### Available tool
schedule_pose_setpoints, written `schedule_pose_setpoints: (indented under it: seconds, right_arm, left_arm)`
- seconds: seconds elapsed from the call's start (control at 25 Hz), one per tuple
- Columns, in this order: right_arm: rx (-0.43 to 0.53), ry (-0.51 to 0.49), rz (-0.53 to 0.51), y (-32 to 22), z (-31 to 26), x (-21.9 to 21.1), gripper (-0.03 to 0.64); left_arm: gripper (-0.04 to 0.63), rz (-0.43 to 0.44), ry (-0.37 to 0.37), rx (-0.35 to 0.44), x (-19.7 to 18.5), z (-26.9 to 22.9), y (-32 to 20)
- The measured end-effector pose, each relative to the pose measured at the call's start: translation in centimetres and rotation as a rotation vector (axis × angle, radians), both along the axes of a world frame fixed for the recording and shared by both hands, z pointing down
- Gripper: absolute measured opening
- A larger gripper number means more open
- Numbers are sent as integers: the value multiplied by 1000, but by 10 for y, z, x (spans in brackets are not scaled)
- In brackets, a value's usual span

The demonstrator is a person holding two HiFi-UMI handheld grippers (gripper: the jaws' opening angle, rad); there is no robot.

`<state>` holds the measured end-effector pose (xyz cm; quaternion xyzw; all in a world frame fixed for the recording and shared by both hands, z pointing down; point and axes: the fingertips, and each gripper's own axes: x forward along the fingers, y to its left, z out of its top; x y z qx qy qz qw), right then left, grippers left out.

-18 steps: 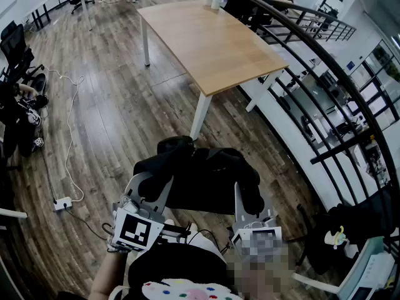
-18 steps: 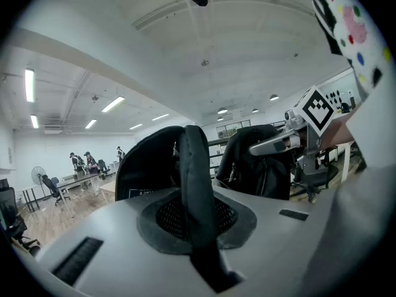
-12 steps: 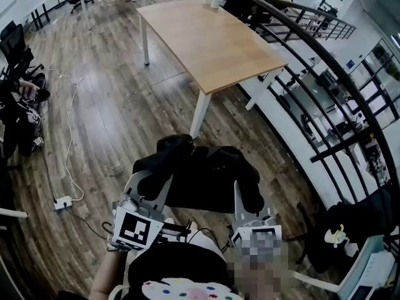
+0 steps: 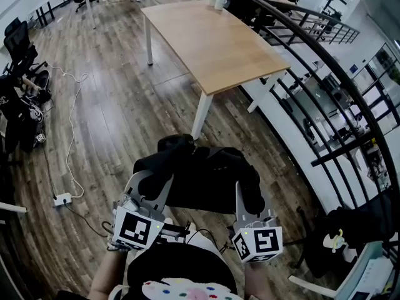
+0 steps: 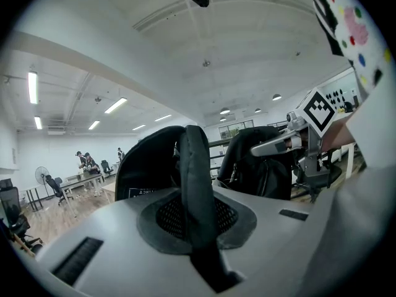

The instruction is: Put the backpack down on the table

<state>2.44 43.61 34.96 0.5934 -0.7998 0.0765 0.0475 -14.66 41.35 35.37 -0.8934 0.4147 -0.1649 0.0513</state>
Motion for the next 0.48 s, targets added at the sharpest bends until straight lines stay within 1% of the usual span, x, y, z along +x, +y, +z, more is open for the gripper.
schedule_pose_setpoints:
  seconds: [0.16,0.4,0.48]
  right_arm:
    - [1,-1,-18,0,-1,7,66]
    - [15,7,-60,6,-8,22,66]
    - [21,4,-70,7,-9,28,66]
  left_arm:
    - [37,-23,-2,2,7,-1,4]
    - [37,-59,18,18,22,-12,16]
    - [37,-85,27,13,26,-10,18]
